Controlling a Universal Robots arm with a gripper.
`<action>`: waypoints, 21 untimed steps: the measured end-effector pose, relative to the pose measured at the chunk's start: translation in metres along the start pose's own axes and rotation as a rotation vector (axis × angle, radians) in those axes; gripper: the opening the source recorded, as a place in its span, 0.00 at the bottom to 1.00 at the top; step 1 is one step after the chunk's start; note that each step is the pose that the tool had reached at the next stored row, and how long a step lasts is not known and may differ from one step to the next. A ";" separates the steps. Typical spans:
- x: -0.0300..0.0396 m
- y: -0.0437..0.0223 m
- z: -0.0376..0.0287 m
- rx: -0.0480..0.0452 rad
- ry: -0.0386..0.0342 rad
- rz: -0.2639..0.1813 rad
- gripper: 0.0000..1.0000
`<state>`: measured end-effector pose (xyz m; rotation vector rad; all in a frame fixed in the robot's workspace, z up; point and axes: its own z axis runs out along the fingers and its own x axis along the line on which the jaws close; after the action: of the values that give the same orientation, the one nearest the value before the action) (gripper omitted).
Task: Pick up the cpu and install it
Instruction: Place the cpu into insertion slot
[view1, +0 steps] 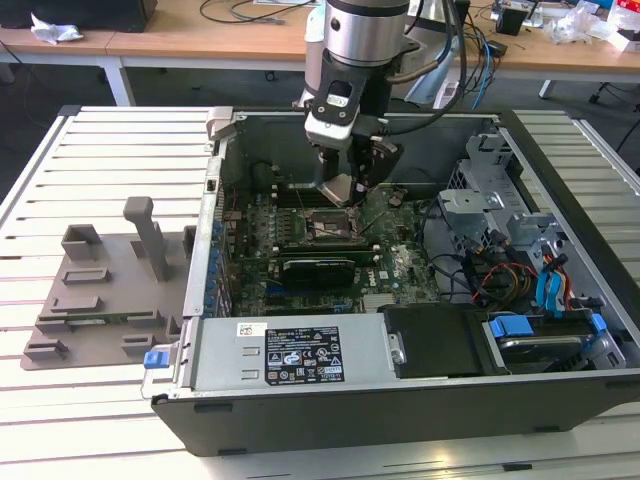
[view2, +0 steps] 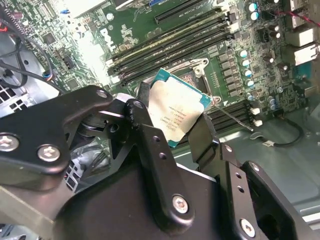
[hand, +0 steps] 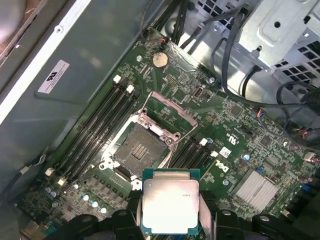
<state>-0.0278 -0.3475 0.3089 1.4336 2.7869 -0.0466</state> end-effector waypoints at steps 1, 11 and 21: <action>0.0000 0.0000 0.0000 0.0002 0.0003 0.009 0.55; 0.0000 0.0000 0.0001 0.0022 0.0026 0.111 0.55; 0.0000 0.0000 0.0005 0.0047 0.0056 0.237 0.55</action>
<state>-0.0278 -0.3475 0.3084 1.7550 2.6009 -0.0475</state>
